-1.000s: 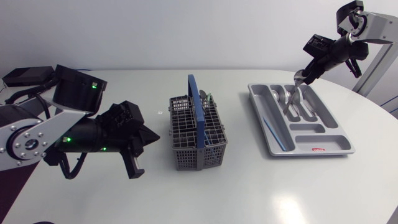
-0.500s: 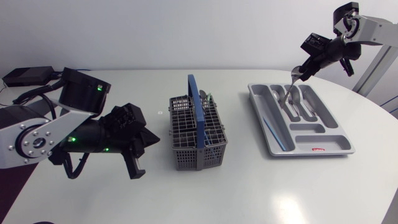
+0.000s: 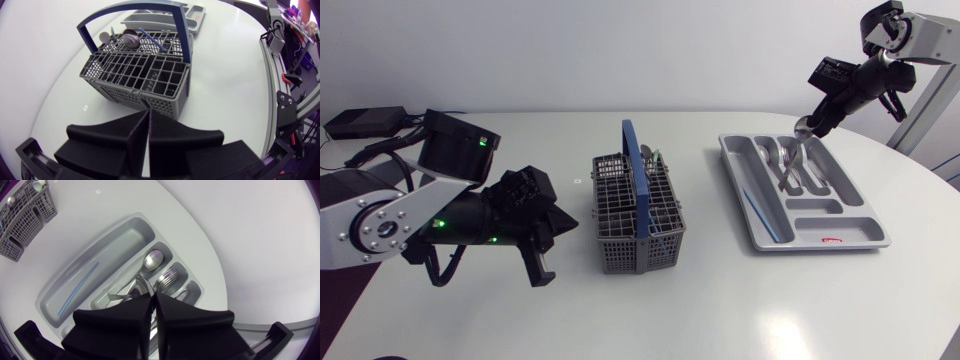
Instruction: Unload the cutlery basket into the drawer organizer.
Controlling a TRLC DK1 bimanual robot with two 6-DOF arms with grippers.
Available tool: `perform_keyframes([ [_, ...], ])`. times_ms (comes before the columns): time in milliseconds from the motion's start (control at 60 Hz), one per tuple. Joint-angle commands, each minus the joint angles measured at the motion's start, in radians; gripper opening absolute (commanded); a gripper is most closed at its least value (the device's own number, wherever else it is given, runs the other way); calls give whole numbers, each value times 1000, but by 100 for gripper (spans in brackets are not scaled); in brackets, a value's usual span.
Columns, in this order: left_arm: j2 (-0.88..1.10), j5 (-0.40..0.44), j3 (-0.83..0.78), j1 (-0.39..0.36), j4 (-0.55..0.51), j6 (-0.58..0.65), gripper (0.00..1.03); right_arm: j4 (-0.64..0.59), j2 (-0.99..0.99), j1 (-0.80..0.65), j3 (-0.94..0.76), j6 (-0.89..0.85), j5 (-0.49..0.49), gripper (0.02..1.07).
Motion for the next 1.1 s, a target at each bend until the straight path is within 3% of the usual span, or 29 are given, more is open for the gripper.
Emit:
perform_keyframes([
  [0,13,-1,1,5,7,19,18,-20,-12,9,-10,-47,23,8],
  [600,22,-1,-1,6,10,22,18,-147,223,35,278,-32,32,9],
  [717,22,-1,-6,6,10,22,18,-161,286,35,334,-7,32,35],
  [800,22,-1,-6,6,10,22,18,-161,329,35,366,8,32,40],
  [917,17,-1,-6,5,9,21,18,-113,375,37,373,33,54,60],
  [1017,13,-1,-6,5,7,21,18,-78,385,44,355,54,54,67],
  [1083,11,-1,-3,5,6,19,18,-52,382,46,338,64,60,77],
])
